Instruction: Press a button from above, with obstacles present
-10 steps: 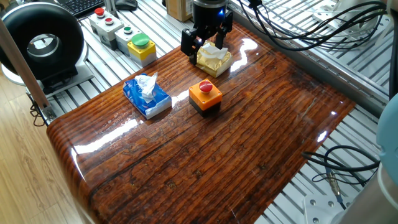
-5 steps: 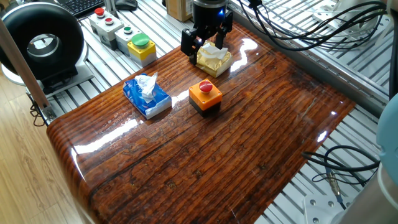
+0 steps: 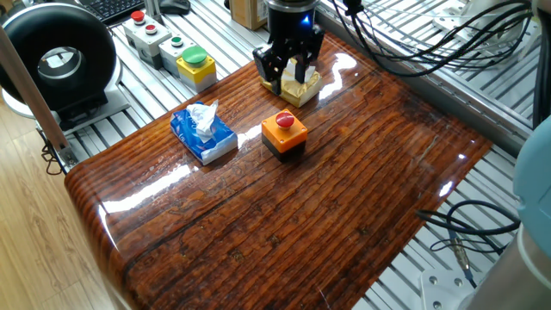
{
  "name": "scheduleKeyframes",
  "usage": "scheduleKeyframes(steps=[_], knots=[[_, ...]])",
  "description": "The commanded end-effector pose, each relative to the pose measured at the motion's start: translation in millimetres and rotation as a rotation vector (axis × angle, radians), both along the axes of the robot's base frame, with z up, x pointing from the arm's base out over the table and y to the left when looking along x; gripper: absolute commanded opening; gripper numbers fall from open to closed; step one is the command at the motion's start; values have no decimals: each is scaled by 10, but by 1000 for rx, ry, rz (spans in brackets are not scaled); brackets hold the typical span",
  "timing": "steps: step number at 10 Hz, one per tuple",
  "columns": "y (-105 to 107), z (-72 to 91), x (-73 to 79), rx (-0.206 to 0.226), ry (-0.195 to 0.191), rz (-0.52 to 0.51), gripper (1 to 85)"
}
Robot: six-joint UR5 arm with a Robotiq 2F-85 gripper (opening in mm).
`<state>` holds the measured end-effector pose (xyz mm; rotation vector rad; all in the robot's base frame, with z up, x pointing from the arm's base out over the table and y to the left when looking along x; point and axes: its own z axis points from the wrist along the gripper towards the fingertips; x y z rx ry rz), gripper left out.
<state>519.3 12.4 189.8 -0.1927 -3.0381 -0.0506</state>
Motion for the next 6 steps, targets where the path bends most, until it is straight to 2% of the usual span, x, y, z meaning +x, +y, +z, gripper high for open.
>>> scheduleKeyframes(steps=[1, 6], knots=[[74, 30, -92, 22, 36, -48, 13], [38, 58, -93, 23, 24, 1, 13]])
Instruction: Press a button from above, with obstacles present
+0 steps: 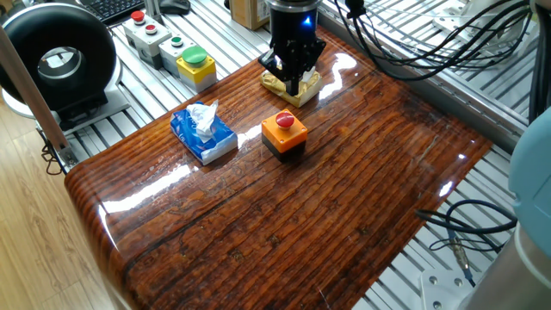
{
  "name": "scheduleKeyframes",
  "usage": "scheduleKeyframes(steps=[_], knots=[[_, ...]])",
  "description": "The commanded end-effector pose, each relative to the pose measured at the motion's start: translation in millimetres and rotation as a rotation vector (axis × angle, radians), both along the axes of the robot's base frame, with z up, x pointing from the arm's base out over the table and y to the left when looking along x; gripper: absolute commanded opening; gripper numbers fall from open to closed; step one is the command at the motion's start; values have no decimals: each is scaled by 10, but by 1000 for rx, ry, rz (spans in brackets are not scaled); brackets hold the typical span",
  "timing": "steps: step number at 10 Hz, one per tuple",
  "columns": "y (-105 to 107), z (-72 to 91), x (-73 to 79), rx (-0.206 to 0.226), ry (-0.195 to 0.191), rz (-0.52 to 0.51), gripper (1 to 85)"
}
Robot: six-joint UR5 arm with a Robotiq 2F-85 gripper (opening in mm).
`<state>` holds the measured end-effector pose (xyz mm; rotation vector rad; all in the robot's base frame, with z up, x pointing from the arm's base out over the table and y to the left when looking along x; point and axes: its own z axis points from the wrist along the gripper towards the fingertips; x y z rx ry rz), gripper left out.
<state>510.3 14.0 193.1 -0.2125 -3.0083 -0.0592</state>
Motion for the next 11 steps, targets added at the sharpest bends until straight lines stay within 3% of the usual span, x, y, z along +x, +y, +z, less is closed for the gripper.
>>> scheduleKeyframes(steps=[1, 7, 9, 10, 11], knots=[[5, 37, -13, 15, -4, 22, 13], [-35, 32, -34, 39, -33, 43, 13], [-70, 45, -129, 47, -27, 57, 13], [-40, 9, -141, 74, -45, 59, 13], [-48, -36, -105, 65, -49, 59, 13]])
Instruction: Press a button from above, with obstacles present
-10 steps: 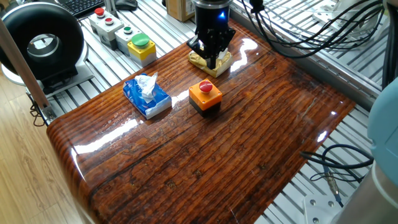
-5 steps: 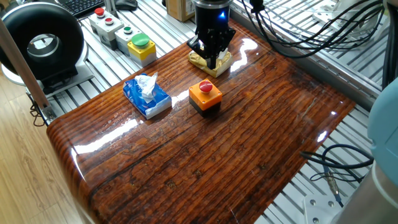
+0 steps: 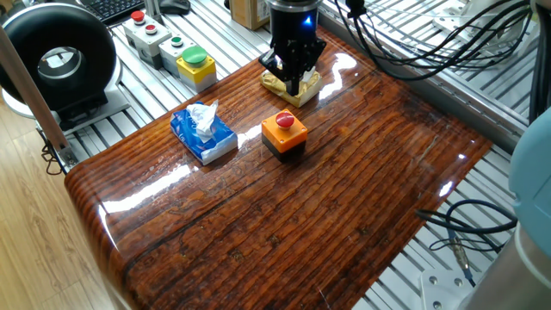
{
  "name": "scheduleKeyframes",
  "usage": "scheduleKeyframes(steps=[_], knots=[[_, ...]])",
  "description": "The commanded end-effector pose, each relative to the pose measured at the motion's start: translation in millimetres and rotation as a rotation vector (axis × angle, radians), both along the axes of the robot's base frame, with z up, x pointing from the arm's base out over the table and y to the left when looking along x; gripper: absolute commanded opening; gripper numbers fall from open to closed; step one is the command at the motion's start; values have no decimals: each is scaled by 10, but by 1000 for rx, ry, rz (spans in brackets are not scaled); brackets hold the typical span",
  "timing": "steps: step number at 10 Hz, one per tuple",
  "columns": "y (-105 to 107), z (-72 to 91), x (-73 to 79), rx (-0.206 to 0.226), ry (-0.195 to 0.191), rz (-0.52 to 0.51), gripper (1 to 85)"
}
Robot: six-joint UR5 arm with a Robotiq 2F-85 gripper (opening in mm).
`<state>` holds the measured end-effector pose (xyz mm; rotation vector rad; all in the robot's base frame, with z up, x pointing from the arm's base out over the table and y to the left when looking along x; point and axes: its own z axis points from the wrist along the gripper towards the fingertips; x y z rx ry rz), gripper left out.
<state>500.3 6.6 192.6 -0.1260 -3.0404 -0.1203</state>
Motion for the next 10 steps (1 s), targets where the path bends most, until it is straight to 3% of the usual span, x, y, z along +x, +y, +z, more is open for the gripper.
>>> scheduleKeyframes(steps=[1, 4, 7, 10], knots=[[28, -91, 37, 21, -23, 2, 13], [34, -256, 136, 37, -72, 2, 13], [17, -309, 143, 38, -87, -7, 13], [69, -325, 136, 69, -100, -26, 13]])
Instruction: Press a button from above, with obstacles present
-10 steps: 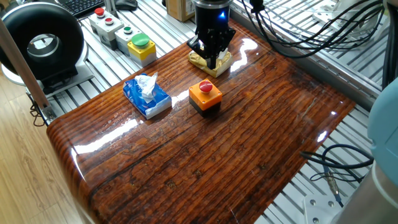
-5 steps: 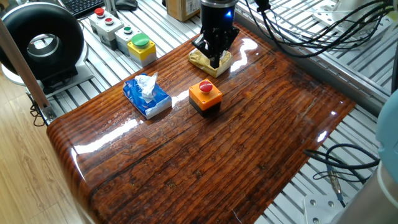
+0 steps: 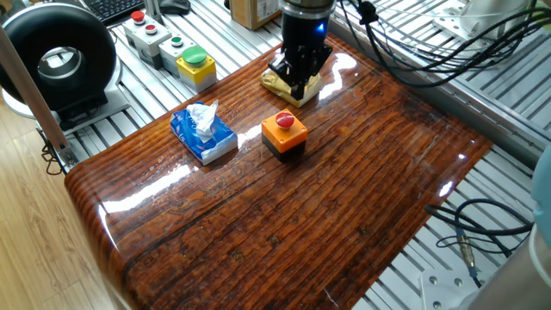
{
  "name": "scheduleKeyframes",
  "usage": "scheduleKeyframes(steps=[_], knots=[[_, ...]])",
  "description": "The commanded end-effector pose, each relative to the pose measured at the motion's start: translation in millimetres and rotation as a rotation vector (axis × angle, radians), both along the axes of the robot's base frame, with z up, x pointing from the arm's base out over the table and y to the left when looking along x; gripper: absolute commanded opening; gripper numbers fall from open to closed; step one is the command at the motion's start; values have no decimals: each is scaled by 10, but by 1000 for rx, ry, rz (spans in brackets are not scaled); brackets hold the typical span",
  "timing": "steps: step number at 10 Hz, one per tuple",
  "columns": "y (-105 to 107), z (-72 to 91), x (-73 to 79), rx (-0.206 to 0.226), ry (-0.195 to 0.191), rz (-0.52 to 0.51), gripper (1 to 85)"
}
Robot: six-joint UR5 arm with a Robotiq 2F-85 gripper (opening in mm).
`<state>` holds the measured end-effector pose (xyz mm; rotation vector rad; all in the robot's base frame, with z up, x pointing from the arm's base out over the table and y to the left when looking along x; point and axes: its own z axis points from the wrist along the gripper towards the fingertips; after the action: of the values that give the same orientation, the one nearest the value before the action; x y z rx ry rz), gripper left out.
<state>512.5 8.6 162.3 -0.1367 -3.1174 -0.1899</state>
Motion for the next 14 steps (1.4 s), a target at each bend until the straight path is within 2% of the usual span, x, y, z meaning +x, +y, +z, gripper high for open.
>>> scheduleKeyframes(steps=[1, 6, 10, 13, 14], knots=[[72, -46, 36, 42, -30, -16, 13], [47, -78, 60, 29, -38, -3, 13], [-36, -68, 55, -2, -38, 11, 13], [-79, -73, -100, -18, 22, 10, 13], [-48, -67, -144, -6, 41, -3, 13]])
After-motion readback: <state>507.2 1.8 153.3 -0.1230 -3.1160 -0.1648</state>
